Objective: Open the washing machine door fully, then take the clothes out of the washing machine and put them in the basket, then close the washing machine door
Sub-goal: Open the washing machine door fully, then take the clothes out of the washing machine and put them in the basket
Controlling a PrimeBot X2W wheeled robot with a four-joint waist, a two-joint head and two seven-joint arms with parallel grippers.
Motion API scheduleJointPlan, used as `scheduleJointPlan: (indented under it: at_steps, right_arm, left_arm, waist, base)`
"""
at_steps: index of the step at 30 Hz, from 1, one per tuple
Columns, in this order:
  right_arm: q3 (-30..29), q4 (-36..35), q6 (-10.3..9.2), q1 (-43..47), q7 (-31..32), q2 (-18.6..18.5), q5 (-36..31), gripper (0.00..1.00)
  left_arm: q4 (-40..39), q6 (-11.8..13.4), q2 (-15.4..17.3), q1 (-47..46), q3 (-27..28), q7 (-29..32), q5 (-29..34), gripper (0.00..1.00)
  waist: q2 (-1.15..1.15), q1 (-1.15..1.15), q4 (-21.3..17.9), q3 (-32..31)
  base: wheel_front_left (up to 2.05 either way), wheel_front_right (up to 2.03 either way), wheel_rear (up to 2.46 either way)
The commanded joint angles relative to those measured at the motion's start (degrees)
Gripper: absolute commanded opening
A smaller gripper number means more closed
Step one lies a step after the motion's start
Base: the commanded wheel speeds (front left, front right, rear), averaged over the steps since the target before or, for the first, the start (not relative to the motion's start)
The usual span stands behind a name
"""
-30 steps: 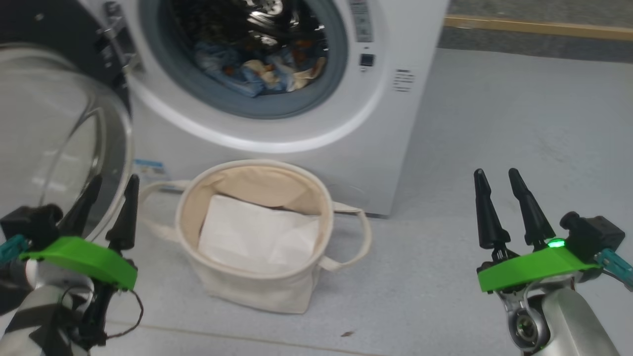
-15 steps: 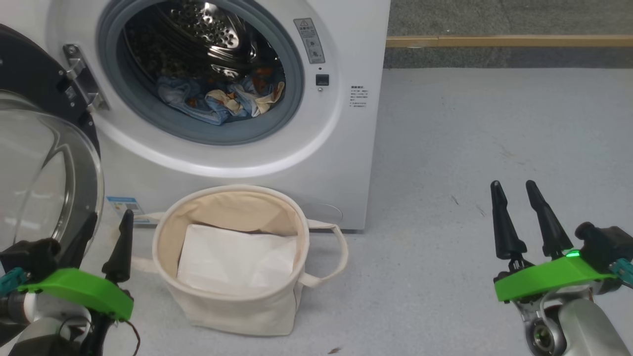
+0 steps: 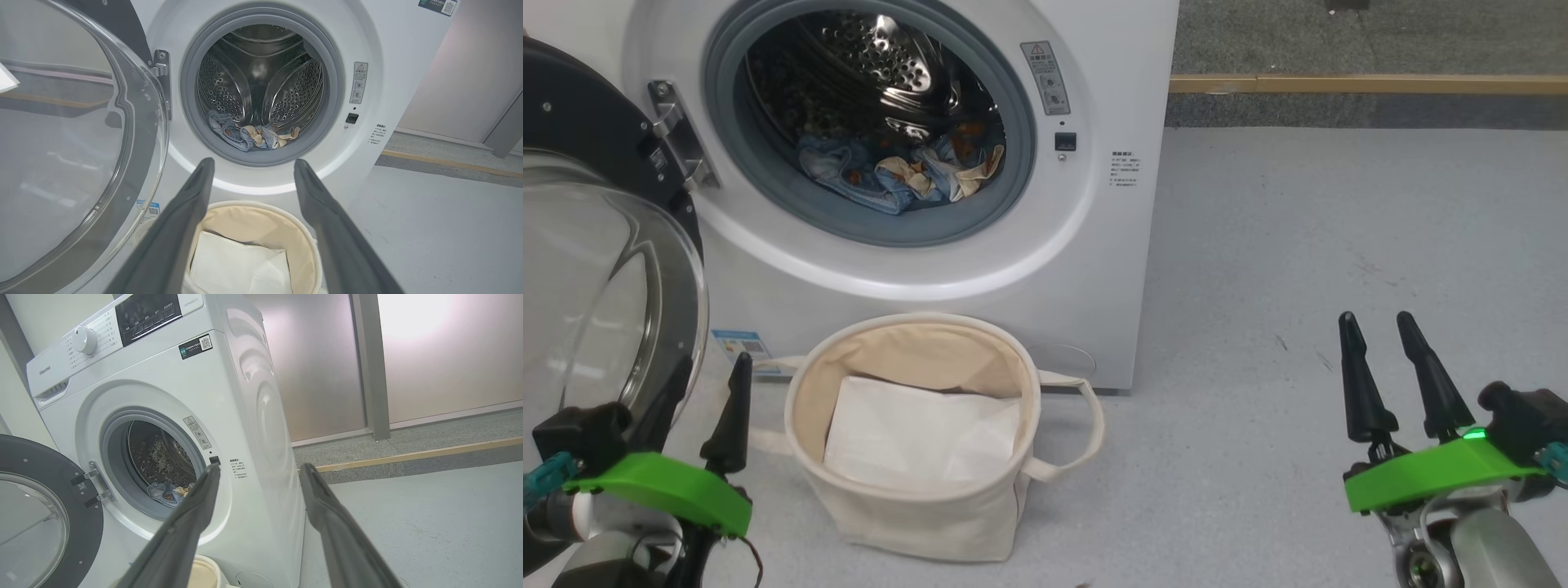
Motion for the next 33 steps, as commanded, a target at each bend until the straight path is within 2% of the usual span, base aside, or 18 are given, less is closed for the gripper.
scheduleJointPlan:
  at_steps: [1, 17, 27, 33]
  right_arm:
    - [0.68, -2.08, 0.05, -0.91, 0.31, -0.53, -0.39, 1.0]
    - [0.66, -2.32, 0.05, -0.62, 0.37, -0.36, -0.34, 1.0]
    - [0.47, -2.58, 0.05, -0.95, 0.9, -0.63, -0.63, 1.0]
    - [0.41, -2.67, 0.05, -0.71, 1.17, -0.36, -0.67, 1.0]
  left_arm:
    - [-1.57, -0.01, 2.2, -2.31, 2.04, -0.89, -0.24, 1.0]
    - [-1.67, -0.01, 2.76, -2.65, 1.46, -1.32, -0.53, 1.0]
    - [-3.06, -0.37, 2.81, -3.04, 1.5, -1.44, -2.84, 1.0]
    - [-3.9, -0.6, 3.39, -3.1, 1.03, -0.96, -4.21, 1.0]
  waist:
    - [0.0, 0.0, 0.03, -0.18]
    - [0.0, 0.0, 0.01, -0.41]
    - [0.0, 0.0, 0.03, -0.15]
    - [0.0, 0.0, 0.04, 0.2]
  base:
    - [0.0, 0.0, 0.0]
    - [0.0, 0.0, 0.0]
    - [0.02, -0.01, -0.01]
    - [0.81, -0.34, -0.47]
